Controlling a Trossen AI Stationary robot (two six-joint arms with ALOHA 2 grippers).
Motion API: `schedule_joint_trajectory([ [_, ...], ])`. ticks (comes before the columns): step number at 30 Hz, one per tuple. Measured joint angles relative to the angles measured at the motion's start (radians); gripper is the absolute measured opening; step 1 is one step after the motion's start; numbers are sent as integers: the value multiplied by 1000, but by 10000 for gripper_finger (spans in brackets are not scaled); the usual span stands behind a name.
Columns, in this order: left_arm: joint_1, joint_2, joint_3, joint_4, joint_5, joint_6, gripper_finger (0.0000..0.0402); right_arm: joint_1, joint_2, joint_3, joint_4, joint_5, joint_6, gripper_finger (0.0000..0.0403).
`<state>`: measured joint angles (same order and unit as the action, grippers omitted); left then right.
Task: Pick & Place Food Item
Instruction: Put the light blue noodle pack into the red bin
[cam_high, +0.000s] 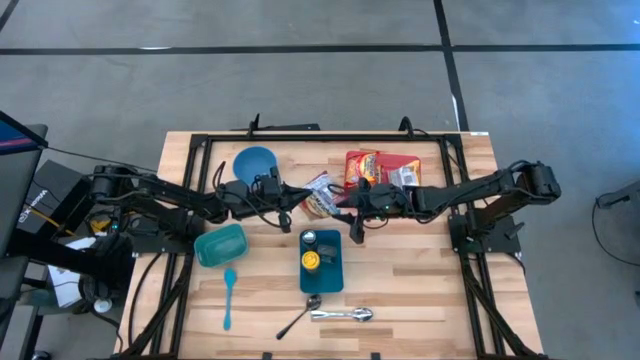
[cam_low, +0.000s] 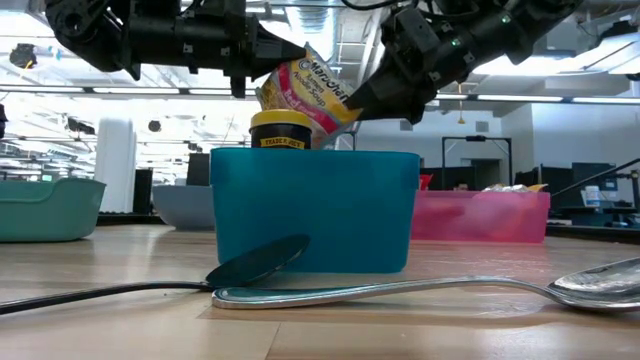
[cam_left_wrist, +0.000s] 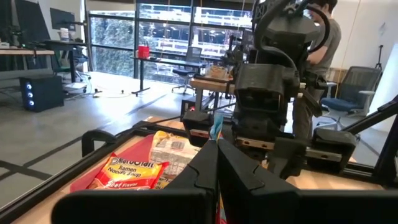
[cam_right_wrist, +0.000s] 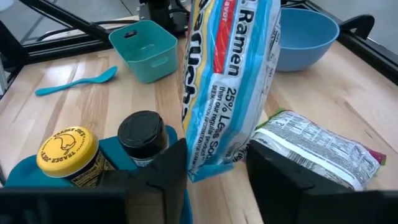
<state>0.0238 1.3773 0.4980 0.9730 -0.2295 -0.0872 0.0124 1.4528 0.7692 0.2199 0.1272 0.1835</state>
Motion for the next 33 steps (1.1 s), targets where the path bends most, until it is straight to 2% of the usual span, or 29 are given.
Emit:
schedule_joint_trajectory([
  [9, 0, 0, 0, -1, 0, 0, 0, 0, 0, 0, 1, 0, 0, 78],
  [22, 0, 0, 0, -5, 0, 1, 4, 0, 0, 0, 3, 0, 0, 21],
  [25, 0, 0, 0, -5, -1, 1, 17, 0, 0, 0, 2, 0, 0, 6],
  [33, 0, 0, 0, -5, -2, 3, 85, 0, 0, 0, 2, 0, 0, 3],
])
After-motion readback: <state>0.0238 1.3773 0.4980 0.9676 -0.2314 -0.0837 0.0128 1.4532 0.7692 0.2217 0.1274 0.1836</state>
